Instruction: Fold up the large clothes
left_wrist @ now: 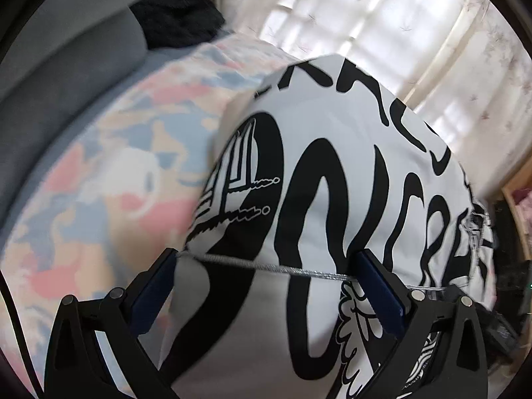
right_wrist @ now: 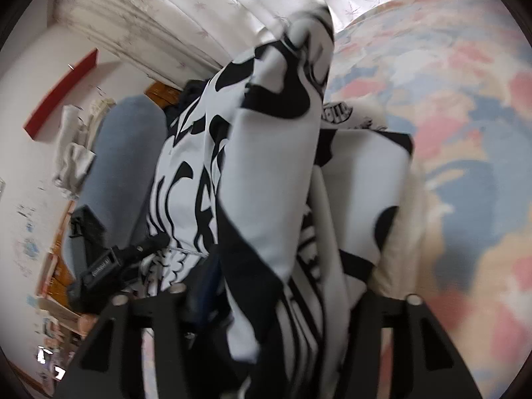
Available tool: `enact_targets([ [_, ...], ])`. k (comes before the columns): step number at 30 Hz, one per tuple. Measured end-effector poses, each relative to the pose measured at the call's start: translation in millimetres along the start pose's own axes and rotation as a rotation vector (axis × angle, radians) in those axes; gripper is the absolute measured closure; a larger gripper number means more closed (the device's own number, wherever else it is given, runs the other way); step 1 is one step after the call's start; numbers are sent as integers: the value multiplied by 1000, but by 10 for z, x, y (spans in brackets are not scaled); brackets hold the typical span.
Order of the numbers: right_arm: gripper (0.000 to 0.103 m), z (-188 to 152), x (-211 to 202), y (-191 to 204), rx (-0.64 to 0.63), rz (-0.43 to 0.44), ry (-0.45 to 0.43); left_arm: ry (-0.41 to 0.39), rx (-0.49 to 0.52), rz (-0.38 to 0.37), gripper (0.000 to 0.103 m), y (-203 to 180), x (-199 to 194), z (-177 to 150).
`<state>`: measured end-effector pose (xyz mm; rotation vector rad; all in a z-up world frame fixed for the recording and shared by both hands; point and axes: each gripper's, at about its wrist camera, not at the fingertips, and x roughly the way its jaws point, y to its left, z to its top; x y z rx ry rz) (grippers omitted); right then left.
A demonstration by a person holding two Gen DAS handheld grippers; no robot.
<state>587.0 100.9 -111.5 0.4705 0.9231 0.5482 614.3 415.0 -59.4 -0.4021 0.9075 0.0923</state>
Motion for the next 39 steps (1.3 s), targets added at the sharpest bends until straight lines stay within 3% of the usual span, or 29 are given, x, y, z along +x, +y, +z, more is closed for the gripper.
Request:
enact_targets([
  [3,31,17,-216,15,12,-38,-12,-34,40,97,0,-107,-197,-15],
  [5,31,10,-385,12,13,-61,-25,-46,56,114,0,-181,-376,-43],
  [16,31,-176,-1649,520,-65,-131,-48,-95,135,104,0,-748,-1718,-388],
  [27,31,-693,-3309,1089,-198,-220,-115,-160,135,71,0,-1295,-3158,-1022],
  [32,31,-965,-3822,1132,-218,-247,-140,-160,152,74,0,-1520,-3477,-1422],
  [39,31,-1325,-4213,1030,-235,-316,-144,-188,184,36,0,-1844,-3656,-1934],
])
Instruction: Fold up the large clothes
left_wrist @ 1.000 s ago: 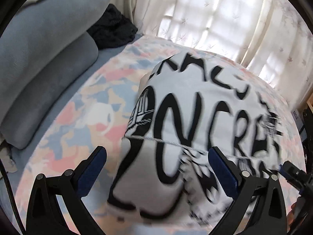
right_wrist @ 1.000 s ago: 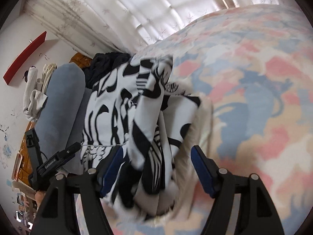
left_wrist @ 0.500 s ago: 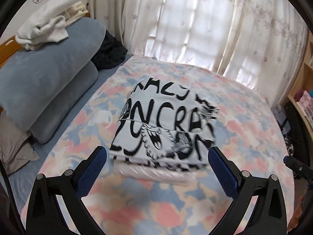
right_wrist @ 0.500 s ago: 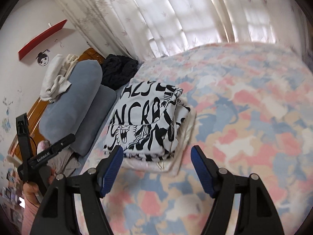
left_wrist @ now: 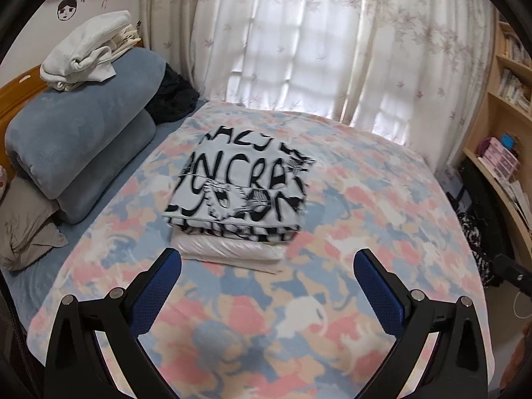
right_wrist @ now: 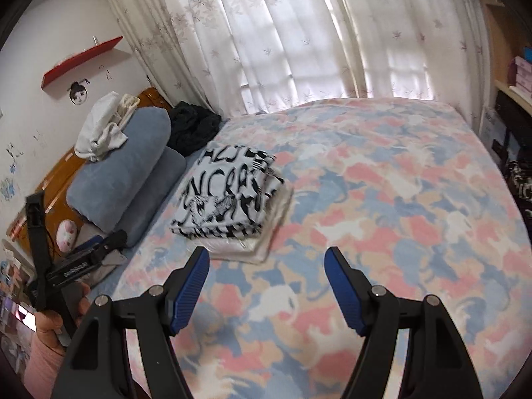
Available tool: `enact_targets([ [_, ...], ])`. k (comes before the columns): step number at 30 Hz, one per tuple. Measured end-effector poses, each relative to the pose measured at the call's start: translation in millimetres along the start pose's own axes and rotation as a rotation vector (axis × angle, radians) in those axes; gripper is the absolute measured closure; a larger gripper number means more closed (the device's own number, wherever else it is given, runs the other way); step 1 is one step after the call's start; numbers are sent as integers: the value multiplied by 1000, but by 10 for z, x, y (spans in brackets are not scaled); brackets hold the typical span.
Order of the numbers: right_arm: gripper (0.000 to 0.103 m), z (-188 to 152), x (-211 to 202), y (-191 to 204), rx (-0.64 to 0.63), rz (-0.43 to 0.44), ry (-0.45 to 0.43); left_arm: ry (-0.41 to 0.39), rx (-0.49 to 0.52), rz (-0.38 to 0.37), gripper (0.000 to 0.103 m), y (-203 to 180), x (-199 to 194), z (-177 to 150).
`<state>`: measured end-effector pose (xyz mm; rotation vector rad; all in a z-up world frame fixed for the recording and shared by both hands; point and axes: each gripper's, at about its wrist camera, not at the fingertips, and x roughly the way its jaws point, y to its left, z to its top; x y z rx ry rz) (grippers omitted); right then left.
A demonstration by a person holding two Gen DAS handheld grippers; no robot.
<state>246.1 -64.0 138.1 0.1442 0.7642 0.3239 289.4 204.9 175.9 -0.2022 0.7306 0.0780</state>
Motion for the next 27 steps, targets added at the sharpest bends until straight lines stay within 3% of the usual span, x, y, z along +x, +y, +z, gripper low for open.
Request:
enact_targets([
  [9,31,-597,-211,-216,-26,-107,52,-50,65,-21,0,-598,-372,-667],
  [14,28,-1104,-253,-395,15,-128,54,-53,108,-56,0,-825,-405,-1253],
  [20,26,-1630,-224,-607,57,-158,47,-37,134,-7,0,-994,-275,-1847],
  [27,26,-1936,-299,-745,78,-204,4,-42,169,13,0,-1155,-263,-2147],
])
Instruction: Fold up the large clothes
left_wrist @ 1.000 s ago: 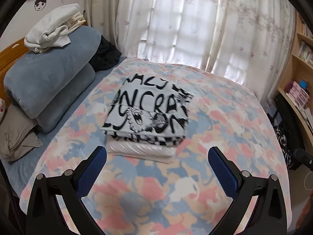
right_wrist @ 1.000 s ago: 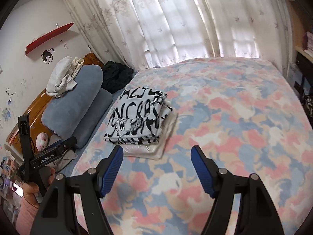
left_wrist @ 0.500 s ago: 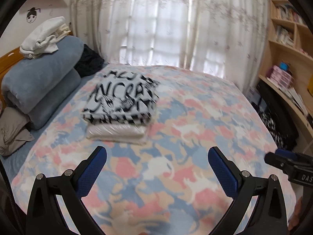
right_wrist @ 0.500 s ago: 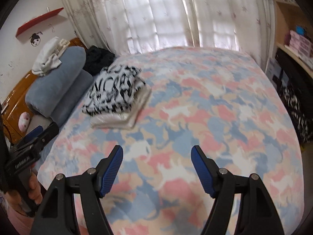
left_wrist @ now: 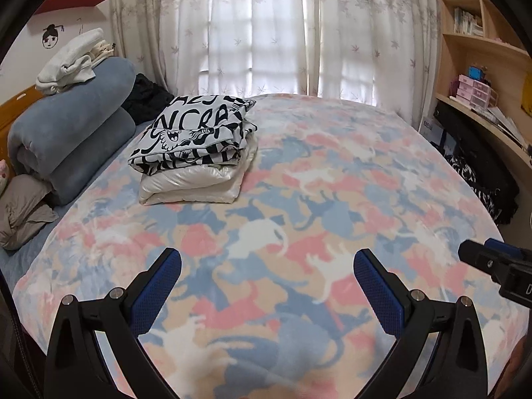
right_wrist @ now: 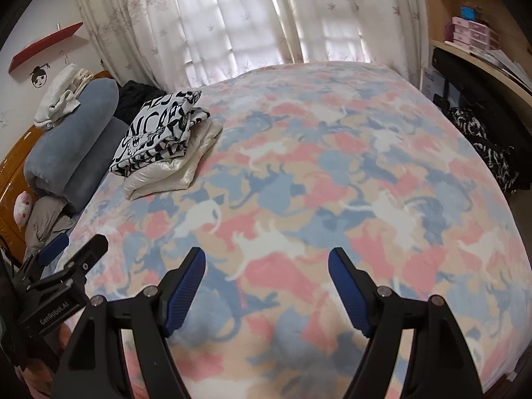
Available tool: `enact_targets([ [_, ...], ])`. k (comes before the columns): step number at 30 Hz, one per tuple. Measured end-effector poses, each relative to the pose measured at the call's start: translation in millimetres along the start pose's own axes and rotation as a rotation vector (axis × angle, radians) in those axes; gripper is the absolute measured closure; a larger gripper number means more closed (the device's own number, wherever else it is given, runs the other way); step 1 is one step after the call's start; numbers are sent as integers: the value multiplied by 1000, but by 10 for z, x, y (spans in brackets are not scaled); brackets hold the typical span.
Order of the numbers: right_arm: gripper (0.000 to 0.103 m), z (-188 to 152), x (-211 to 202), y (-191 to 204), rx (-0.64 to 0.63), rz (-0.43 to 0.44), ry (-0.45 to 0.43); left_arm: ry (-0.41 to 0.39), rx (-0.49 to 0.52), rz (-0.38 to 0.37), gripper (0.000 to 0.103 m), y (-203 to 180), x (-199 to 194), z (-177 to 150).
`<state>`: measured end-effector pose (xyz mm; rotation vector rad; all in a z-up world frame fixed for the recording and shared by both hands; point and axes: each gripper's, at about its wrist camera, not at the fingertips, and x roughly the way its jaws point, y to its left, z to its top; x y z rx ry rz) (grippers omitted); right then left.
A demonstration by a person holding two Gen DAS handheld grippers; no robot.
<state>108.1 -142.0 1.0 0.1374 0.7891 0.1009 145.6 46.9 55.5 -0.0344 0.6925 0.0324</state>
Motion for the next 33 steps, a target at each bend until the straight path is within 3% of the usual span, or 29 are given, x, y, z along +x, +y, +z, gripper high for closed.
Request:
enact_targets([
  [7,22,-171,-76,-25,17,-17,-46,-11,-2,-9,0,-92,-67,-142],
  [16,21,-418,-24,-58,40,-11,-7,15,-7,-37,0,-171,-103,-279],
  [33,21,-502,14,27,7,-31,2,51,-16,-66,0,-204,-74,-404],
])
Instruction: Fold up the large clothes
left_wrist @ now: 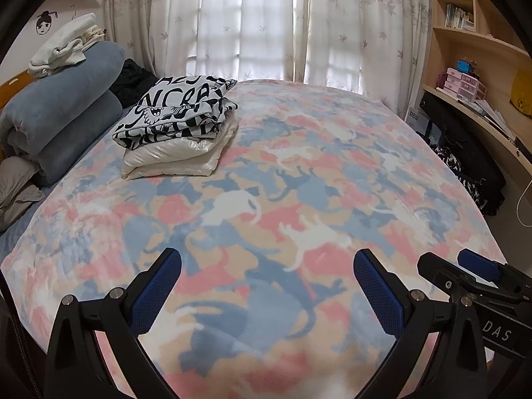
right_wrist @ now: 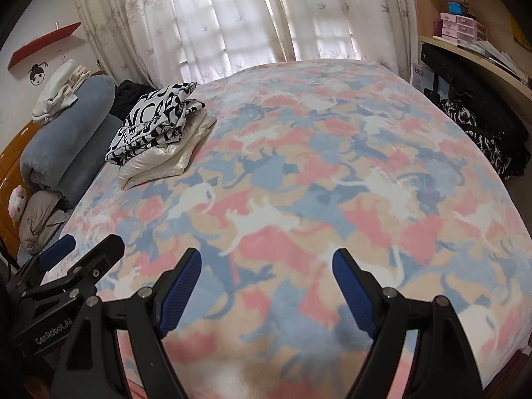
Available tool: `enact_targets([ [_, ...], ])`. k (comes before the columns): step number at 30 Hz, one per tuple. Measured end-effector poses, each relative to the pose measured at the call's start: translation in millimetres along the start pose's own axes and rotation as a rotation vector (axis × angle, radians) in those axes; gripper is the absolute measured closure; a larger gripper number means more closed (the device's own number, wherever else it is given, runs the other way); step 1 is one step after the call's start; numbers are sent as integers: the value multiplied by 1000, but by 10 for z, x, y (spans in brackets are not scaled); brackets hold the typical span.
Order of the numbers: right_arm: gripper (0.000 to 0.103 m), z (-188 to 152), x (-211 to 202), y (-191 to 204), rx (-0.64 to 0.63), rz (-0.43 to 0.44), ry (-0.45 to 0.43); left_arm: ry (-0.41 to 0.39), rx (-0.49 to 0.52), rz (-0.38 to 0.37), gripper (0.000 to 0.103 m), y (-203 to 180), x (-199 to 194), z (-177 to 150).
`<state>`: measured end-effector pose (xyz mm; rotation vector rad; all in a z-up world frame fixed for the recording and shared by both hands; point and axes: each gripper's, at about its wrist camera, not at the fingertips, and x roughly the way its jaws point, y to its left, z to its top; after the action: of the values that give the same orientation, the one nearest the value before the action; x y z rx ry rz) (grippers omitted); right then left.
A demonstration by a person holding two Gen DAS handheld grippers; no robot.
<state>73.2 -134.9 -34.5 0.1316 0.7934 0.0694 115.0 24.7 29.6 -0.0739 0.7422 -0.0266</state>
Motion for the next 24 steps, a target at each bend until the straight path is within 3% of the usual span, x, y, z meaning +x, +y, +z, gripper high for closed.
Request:
enact_targets([
  [24,21,-24,-66,39,-38,-24,-29,4,12,15,1,4,-22,-15],
])
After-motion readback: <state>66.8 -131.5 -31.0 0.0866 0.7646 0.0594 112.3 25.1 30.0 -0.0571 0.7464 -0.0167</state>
